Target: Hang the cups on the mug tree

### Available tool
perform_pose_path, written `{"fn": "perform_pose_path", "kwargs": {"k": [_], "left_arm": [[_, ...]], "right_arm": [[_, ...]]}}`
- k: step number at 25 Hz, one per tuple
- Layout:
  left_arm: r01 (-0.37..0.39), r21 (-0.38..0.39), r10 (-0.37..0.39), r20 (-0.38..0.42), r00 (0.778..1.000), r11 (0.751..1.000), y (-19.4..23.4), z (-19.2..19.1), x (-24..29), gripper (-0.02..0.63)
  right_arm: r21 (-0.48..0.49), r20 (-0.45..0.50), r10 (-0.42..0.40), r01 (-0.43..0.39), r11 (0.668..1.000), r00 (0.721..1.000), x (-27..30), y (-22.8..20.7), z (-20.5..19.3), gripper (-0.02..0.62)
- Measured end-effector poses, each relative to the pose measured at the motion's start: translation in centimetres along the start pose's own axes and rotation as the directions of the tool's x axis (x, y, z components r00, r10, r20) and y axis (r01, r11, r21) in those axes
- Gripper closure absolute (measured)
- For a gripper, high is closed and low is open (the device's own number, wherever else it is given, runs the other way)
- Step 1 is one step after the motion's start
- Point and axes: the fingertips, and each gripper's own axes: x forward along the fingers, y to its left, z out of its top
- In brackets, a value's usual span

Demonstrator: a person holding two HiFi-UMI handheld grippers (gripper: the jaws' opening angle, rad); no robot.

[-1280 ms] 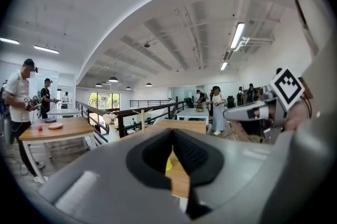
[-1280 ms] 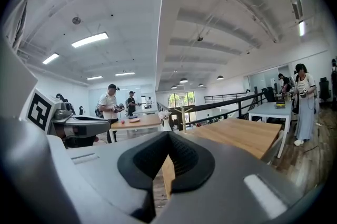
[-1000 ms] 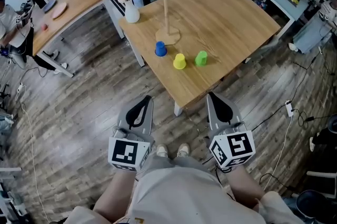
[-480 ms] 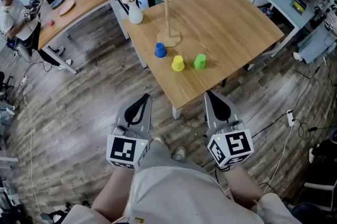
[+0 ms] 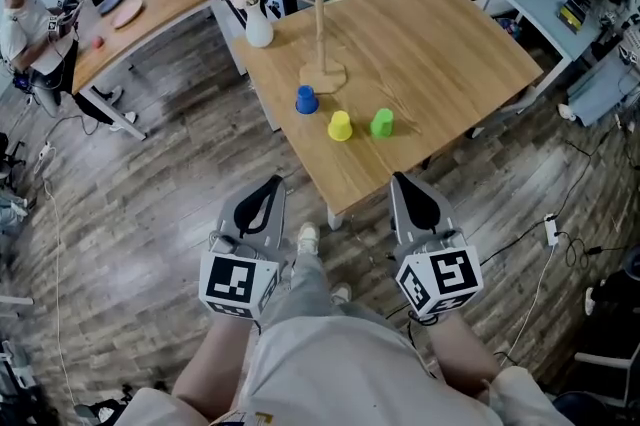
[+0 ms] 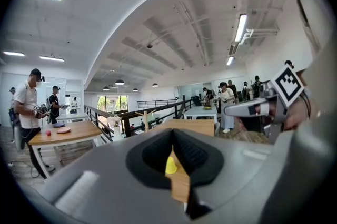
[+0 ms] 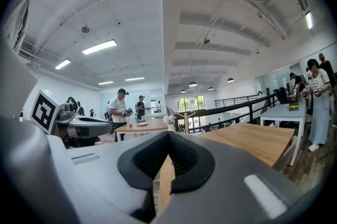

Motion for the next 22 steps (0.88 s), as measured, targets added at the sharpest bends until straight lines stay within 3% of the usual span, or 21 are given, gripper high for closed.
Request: {"fn": "perform_pose_path", "kwargs": {"k": [10,22], "left_arm": [[0.044,-0.013,-0.044,0.014,0.999,0.999,2.8,-0.5,4.2,0.604],[0.115,-0.01,-0.115,-0.019,0.993,0.993,9.8,-1.2,14.3,0.604]], "right_arm": [[-0.01,-0.034,-0.009,0.009,1.0,0.999,5.2,-0.6,-0.7,0.598],[0.012,-0.083,-0.047,0.048,0.999,0.995,16.3,-3.2,-0.2,0.598]]}}
